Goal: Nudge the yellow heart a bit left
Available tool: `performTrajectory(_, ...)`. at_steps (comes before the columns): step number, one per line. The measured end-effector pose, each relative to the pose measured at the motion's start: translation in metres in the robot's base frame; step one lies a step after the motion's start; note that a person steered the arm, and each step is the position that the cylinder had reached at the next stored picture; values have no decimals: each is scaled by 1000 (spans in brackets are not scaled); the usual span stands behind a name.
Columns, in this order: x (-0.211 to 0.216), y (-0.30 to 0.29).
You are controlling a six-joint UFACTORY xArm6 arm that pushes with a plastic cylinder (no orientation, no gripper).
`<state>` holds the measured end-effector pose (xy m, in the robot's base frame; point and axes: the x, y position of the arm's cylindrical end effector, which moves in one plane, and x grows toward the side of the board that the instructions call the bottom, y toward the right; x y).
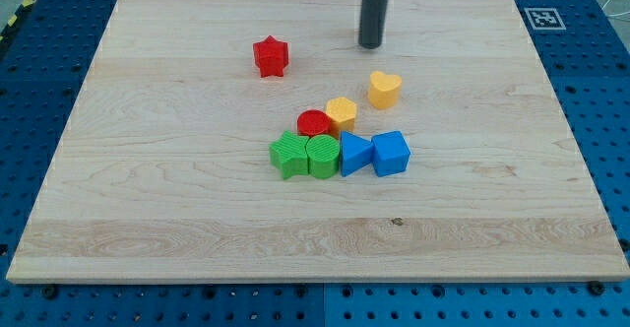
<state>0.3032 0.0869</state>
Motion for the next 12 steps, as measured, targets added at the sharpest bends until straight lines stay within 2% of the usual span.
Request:
performTrajectory(1, 2, 30)
performTrajectory(3, 45, 66)
performTrajectory(12, 122, 27)
